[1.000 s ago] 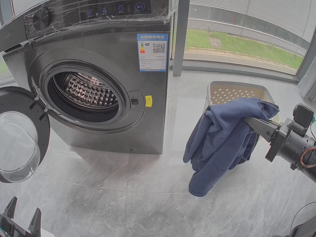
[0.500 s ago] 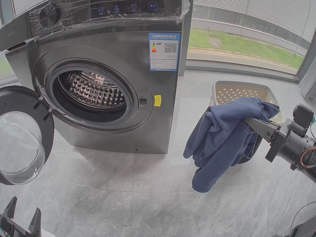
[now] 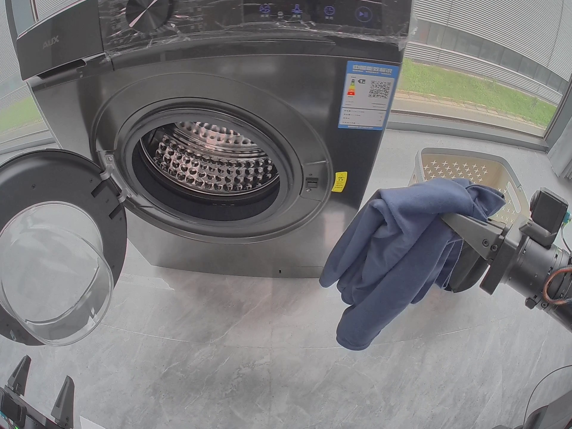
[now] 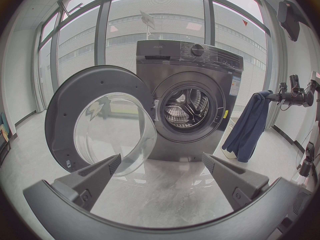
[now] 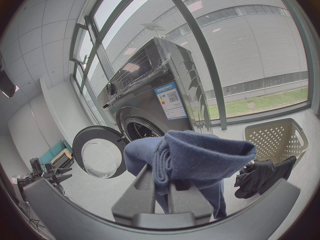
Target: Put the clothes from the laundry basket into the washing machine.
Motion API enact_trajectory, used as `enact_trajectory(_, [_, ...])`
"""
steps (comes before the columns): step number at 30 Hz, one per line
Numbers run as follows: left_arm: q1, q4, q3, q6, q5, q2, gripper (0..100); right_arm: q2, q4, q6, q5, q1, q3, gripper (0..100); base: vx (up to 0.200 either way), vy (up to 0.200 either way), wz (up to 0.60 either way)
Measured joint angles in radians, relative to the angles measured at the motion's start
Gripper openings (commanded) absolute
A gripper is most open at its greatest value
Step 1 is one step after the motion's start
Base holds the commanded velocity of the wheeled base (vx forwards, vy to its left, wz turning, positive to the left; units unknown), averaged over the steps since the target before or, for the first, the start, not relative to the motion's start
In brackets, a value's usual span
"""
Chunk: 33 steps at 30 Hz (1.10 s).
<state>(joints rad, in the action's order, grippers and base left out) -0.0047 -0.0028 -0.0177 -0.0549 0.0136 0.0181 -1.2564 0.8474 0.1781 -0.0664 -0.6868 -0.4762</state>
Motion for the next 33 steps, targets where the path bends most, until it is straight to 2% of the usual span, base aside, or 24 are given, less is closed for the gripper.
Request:
enact_trajectory(11, [0.000,0.000,0.000,0.000,-0.001,0.000,100,-0.001,0.001,0.000,0.000,0.001,0.000,0,0.000,0.000,0.00])
enact_trajectory(26, [0.000,0.000,0.000,0.000,0.000,0.000,100,-0.001,0.001,0.000,0.000,0.000,-0.001,0,0.000,0.200,0.00])
enact_trajectory(33, [0.000,0.000,0.000,0.000,0.000,0.000,100,-0.001,0.001,0.000,0.001,0.000,-0.001,0,0.000,0.000,0.00])
